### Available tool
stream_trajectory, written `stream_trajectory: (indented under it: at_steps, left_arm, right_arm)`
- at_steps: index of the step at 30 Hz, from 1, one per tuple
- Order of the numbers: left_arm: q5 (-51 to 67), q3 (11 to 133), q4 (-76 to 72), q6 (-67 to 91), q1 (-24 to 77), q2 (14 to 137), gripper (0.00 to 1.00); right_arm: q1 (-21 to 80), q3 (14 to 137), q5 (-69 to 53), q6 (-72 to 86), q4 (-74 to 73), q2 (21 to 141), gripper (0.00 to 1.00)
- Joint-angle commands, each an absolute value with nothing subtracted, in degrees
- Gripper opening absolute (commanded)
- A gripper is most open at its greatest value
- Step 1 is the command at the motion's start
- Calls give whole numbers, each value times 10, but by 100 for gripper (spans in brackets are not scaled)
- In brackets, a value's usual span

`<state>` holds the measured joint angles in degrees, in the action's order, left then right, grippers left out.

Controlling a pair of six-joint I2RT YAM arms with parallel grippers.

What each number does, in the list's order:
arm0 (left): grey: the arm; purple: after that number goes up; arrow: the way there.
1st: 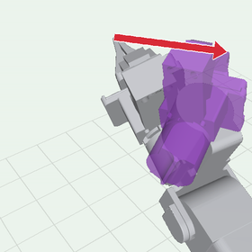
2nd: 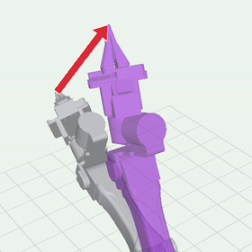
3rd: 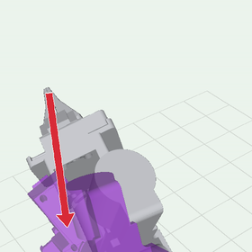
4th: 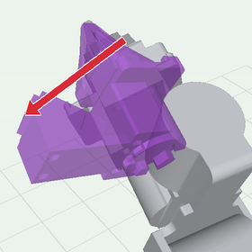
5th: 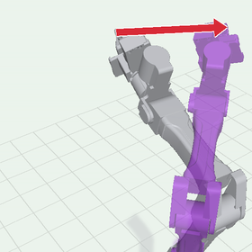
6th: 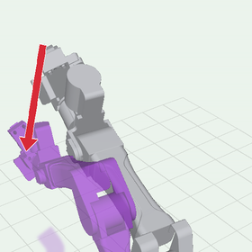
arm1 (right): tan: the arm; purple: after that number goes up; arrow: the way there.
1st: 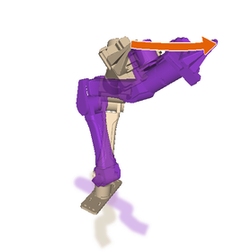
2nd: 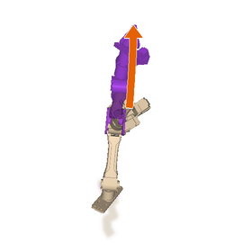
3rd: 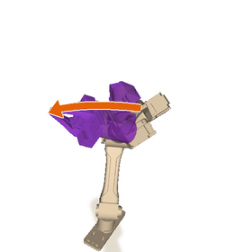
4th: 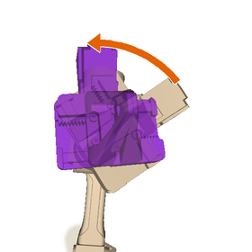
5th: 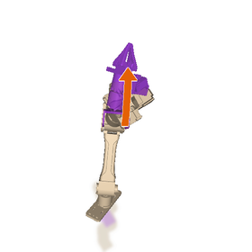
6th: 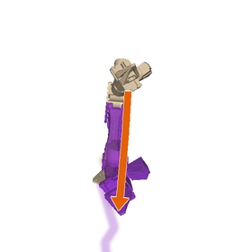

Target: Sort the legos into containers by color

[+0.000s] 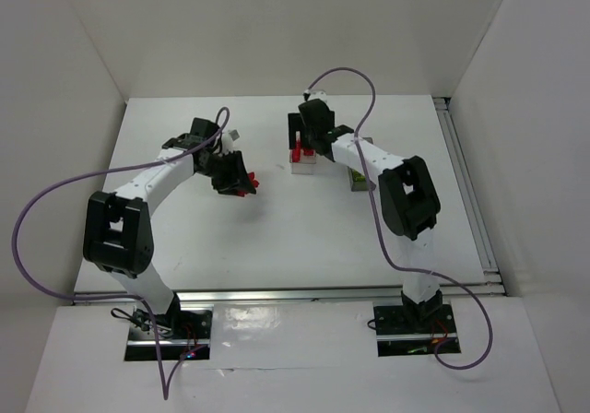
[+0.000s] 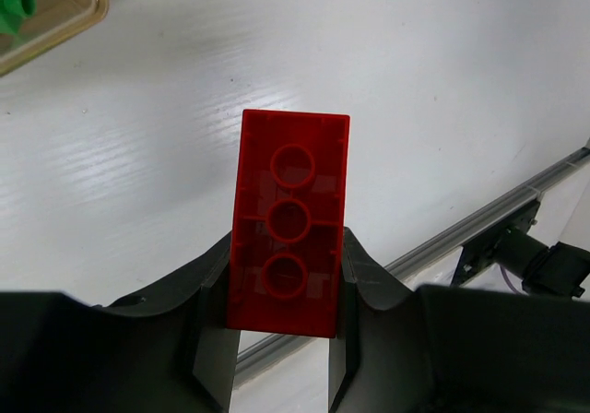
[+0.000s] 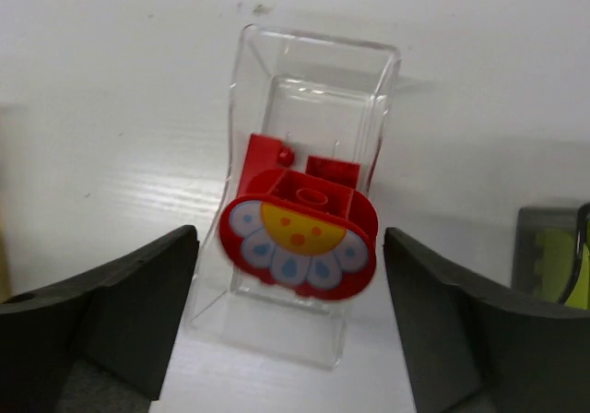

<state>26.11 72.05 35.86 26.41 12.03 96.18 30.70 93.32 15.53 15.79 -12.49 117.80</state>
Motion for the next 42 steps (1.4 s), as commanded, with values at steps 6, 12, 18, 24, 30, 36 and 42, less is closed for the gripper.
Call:
stream_trajectory:
  at_steps: [6,12,18,24,30,36,42]
  left_arm:
    - [258,756,372,243,136,940,0]
    - [270,738,350,236,169,971,0]
    - [290,701,299,231,220,1005,0]
    - [400,611,110,285,234,1028,0]
    - [387,570,25,387,245,1066,20]
    - [325,591,82,376,263,1054,88]
    - [306,591,70,382,268,1054,84]
  right_arm:
    - [299,926,153,152,-99,1118,93]
    - [305,783,119,184,-79,993,72]
    - [316,627,78,242,-79,889,64]
    - [334,566,62,267,-116,834,69]
    - [339,552,68,267,-132,839,73]
    - [339,540,68,267,-132,839,74]
    - [339,534,68,267,-132,839,74]
